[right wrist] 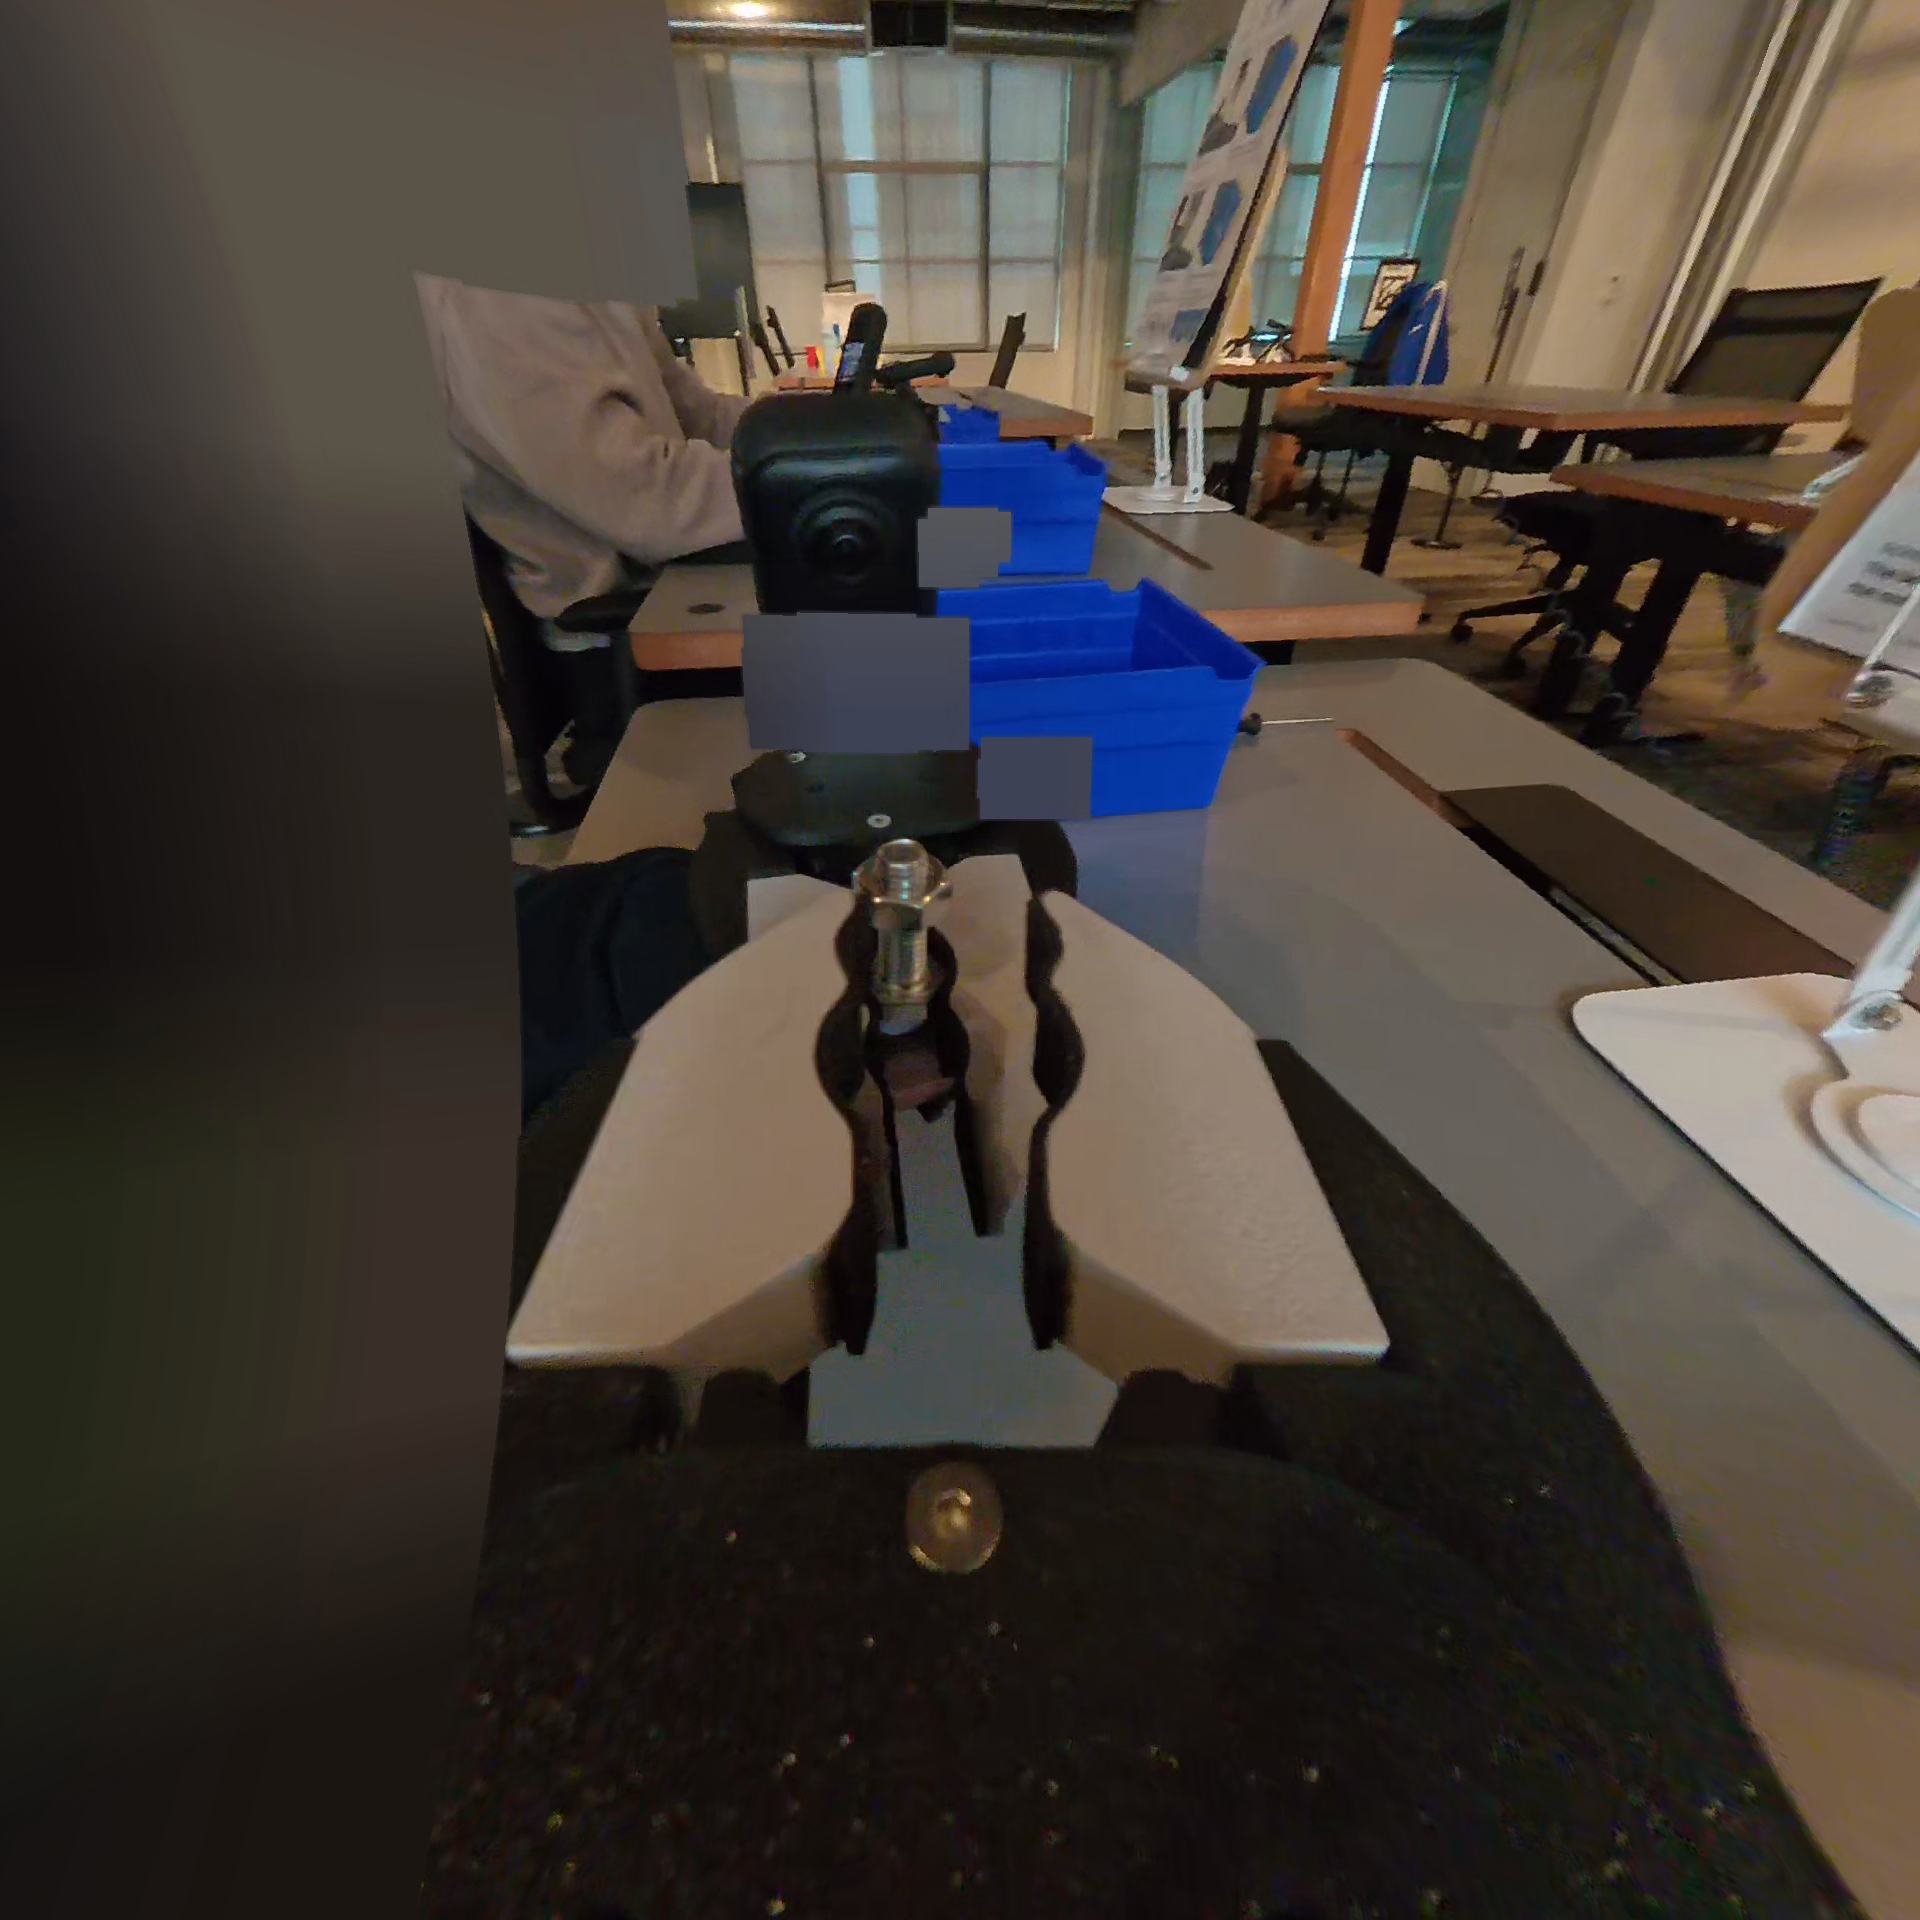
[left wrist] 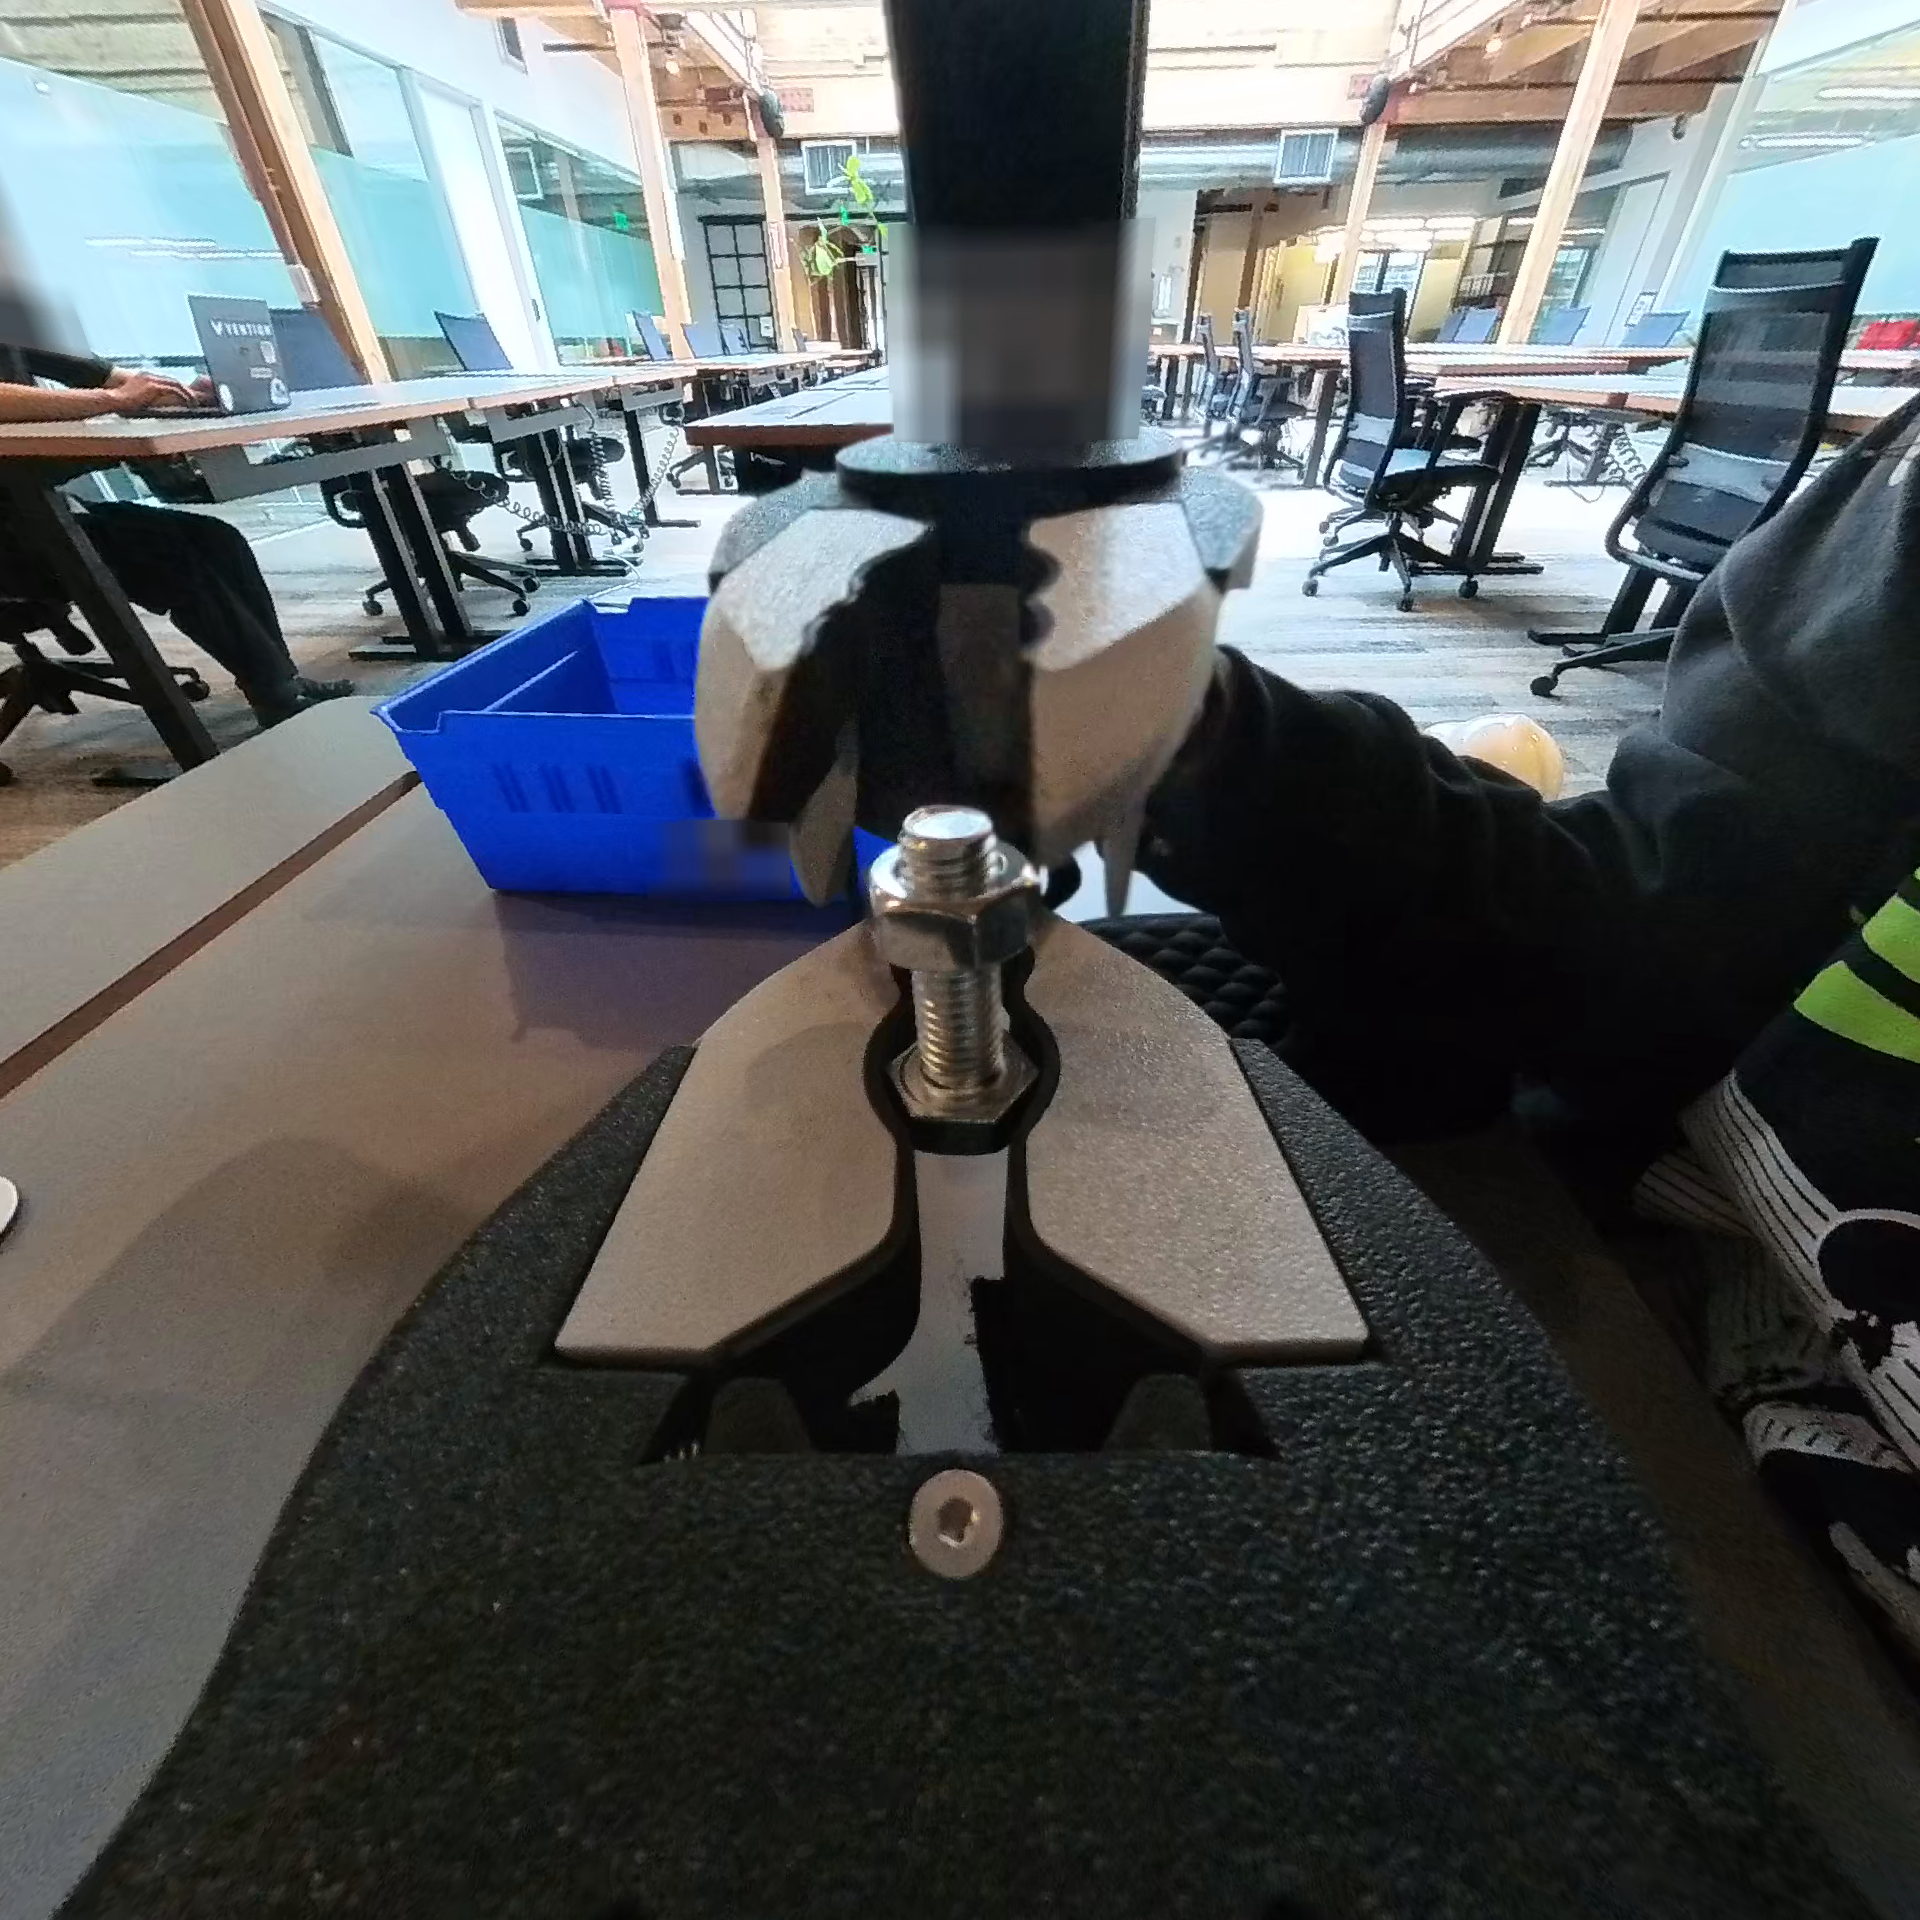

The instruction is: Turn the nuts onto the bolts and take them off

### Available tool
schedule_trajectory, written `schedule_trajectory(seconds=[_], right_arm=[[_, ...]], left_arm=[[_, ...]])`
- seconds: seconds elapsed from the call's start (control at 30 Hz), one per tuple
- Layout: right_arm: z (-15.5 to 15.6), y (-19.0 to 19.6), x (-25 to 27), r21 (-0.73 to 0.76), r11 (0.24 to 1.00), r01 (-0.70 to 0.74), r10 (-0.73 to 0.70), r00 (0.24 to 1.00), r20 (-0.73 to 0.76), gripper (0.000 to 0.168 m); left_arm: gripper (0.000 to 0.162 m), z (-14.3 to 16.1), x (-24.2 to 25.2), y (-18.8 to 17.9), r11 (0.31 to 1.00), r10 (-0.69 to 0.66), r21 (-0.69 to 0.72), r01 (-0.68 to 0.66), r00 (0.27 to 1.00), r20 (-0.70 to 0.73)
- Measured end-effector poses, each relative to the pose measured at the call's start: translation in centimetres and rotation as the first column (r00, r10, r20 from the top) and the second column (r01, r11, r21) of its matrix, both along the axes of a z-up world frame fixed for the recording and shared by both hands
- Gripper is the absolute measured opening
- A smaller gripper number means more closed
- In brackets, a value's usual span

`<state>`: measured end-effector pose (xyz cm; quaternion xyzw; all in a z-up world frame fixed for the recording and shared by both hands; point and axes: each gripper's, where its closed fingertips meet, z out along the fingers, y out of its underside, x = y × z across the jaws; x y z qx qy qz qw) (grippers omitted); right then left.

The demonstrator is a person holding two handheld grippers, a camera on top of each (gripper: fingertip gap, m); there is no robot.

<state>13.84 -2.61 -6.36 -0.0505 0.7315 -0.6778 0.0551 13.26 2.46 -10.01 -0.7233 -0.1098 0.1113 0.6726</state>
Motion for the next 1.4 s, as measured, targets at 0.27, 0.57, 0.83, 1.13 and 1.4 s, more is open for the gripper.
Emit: schedule_trajectory(seconds=[0.27,0.57,0.83,1.13,1.4], right_arm=[[-0.7,-1.6,0.5,0.033,0.999,0.001,-0.001,1.0,0.012,0.044],[-0.6,-0.3,-0.2,0.038,0.999,0.017,-0.017,1.0,-0.005,0.029],[0.2,0.5,-0.8,-0.011,0.999,0.039,-0.039,0.999,-0.012,0.004],[-0.5,-1.2,0.6,0.021,1.0,-0.015,0.015,1.0,0.026,0.039],[-0.4,-1.4,0.7,0.019,1.0,-0.016,0.016,0.999,0.029,0.033]], left_arm=[[0.01,-0.2,0.1,0.3,1.0,-0.008,-0.013,0.008,1.0,0.0],[0.013,0.1,0.1,0.0,1.0,-0.003,0.004,0.003,1.0,-0.001],[0.013,0.1,0.1,0.0,1.0,-0.006,0.005,0.006,1.0,-0.005],[0.013,-0.1,0.2,0.2,1.0,-0.01,-0.007,0.01,1.0,-0.002],[0.016,-0.1,0.2,0.3,1.0,-0.014,-0.009,0.014,1.0,-0.003]])
